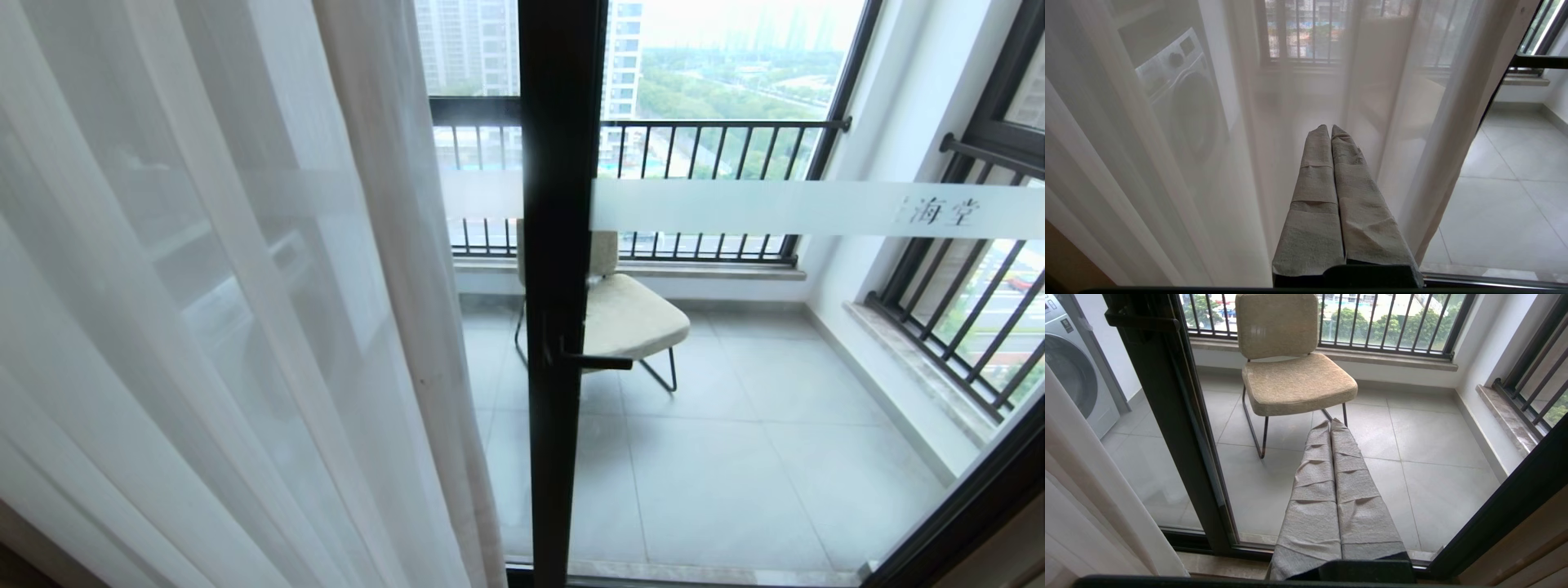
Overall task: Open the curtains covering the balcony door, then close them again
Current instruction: Pull the inner curtains open on both sides
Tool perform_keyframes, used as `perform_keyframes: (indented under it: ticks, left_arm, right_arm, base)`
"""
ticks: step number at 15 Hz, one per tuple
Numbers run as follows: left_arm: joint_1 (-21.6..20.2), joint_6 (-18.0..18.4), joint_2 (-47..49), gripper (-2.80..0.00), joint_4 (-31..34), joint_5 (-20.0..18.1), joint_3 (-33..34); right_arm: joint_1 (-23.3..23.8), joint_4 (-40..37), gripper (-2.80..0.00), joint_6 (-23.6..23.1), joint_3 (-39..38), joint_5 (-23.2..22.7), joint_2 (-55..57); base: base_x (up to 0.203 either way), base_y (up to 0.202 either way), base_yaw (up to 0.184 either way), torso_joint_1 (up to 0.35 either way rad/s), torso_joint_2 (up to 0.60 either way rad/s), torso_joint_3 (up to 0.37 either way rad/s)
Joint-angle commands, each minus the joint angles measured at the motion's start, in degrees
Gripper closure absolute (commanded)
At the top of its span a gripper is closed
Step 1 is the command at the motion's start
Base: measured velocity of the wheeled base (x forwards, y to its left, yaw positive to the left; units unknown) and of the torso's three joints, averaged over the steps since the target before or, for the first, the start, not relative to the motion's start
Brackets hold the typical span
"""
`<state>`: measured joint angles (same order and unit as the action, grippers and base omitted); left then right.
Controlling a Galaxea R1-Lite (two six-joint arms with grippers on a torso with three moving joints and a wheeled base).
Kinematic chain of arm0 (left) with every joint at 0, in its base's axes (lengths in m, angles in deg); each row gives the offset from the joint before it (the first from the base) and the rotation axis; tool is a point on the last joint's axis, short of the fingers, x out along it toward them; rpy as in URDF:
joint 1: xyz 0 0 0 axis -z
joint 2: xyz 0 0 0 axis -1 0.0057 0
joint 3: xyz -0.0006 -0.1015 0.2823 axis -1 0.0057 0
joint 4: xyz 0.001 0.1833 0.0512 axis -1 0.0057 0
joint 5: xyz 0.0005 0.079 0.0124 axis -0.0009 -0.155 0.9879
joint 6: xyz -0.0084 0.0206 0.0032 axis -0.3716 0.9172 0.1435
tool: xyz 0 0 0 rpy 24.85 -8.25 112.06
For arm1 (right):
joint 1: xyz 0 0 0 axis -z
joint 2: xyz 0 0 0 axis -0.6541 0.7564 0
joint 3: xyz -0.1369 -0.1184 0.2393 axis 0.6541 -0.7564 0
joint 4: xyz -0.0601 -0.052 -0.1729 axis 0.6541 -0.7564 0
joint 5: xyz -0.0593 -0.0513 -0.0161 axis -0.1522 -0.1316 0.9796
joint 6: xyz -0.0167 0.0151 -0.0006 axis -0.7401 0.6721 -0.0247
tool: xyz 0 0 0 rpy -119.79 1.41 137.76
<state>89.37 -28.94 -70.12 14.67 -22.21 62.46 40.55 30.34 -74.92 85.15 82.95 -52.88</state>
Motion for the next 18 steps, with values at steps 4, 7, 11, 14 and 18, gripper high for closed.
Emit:
perform_keyframes:
  ticks: [4,7,11,14,18]
  left_arm:
    - [0.0,0.0,0.0,0.0,0.0,0.0,0.0]
    - [0.0,0.0,0.0,0.0,0.1,0.0,0.0]
    - [0.0,0.0,0.0,0.0,0.0,0.0,0.0]
    - [0.0,0.0,0.0,0.0,0.0,0.0,0.0]
    - [0.0,0.2,0.0,0.0,0.0,0.0,0.0]
  right_arm:
    - [0.0,0.1,0.0,-0.1,0.0,0.1,0.0]
    - [0.0,0.0,0.0,-0.1,0.0,0.1,0.0]
    - [0.0,0.0,0.0,-0.1,0.0,0.1,0.0]
    - [0.0,0.0,0.0,-0.1,0.0,0.1,0.0]
    - [0.0,0.0,0.0,-0.1,0.0,0.1,0.0]
  base:
    - [0.0,0.161,0.002,-0.002,0.0,0.003]
    - [0.0,0.0,0.0,0.0,0.0,0.0]
    - [0.0,0.0,0.0,0.0,0.0,0.0]
    - [0.0,0.0,0.0,0.0,0.0,0.0]
    - [0.0,0.0,0.0,0.0,0.0,0.0]
